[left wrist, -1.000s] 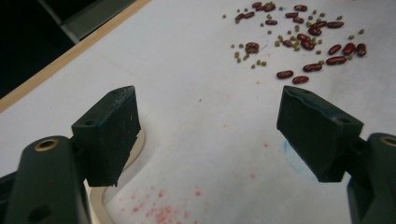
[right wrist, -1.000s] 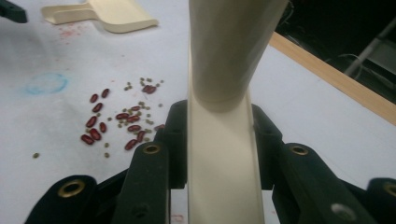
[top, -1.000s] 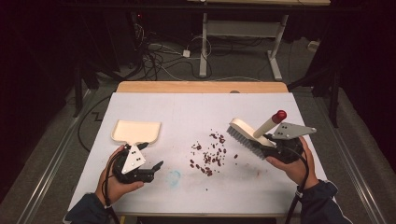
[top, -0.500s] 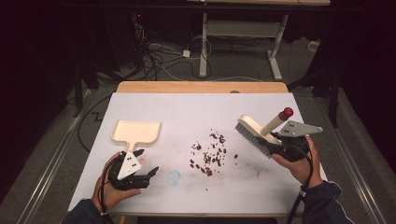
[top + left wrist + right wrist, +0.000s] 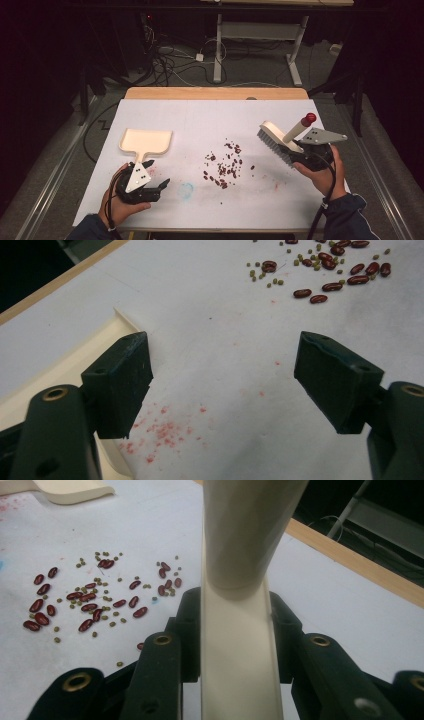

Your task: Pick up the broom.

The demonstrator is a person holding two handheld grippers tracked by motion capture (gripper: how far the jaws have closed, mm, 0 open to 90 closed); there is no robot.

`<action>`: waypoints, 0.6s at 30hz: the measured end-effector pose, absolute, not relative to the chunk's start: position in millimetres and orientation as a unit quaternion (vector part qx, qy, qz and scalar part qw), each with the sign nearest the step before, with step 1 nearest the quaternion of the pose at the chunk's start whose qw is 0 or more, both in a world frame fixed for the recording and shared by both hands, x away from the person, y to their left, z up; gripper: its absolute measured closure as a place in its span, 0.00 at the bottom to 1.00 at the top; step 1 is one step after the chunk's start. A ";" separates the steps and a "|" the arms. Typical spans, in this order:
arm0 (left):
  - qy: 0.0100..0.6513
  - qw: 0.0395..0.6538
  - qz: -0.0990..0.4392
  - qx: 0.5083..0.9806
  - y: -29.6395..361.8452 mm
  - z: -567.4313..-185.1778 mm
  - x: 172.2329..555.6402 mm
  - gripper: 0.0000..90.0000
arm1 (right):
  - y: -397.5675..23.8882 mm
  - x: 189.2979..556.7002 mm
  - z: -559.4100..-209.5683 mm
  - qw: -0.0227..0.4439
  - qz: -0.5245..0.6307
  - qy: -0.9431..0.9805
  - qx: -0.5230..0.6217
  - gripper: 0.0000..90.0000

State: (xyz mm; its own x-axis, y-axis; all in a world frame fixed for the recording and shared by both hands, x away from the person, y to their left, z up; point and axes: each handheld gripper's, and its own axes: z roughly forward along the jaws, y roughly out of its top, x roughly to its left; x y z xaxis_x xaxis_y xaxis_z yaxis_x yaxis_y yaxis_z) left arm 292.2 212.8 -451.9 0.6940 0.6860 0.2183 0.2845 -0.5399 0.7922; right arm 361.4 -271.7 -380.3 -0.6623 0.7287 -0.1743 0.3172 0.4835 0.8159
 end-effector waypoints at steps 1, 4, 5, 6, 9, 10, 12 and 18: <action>0.290 0.382 0.261 0.838 212.6 -452.3 293.2 0.25 | -272.5 361.9 -380.9 0.261 0.395 0.820 0.322 0.75; 0.288 0.379 0.260 0.840 211.1 -453.6 295.5 0.25 | -274.5 363.9 -382.3 0.263 0.393 0.819 0.324 0.75; 0.287 0.377 0.260 0.841 210.7 -454.2 296.0 0.25 | -275.4 364.9 -382.9 0.265 0.391 0.818 0.329 0.75; 0.286 0.374 0.259 0.844 210.8 -454.8 296.6 0.25 | -277.7 368.0 -383.4 0.267 0.389 0.816 0.333 0.75; 0.287 0.373 0.255 0.845 212.3 -456.7 297.3 0.25 | -279.0 370.9 -383.9 0.270 0.389 0.813 0.339 0.75; 0.288 0.373 0.254 0.845 213.0 -457.0 297.1 0.25 | -279.3 372.2 -384.1 0.272 0.388 0.812 0.341 0.75; 0.288 0.375 0.254 0.844 214.7 -456.9 296.4 0.25 | -279.5 374.2 -384.5 0.272 0.389 0.810 0.343 0.75; 0.288 0.378 0.253 0.843 216.8 -456.0 294.3 0.24 | -277.0 375.4 -385.1 0.278 0.383 0.811 0.344 0.75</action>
State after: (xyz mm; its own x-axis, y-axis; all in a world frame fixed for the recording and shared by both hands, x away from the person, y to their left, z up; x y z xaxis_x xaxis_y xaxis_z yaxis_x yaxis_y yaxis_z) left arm 294.3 216.8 -456.0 0.7060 0.6765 0.2097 0.2934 -0.5488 0.7827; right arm 375.4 -277.0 -385.1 -0.6083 0.7715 -0.1867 0.3457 0.4692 0.8126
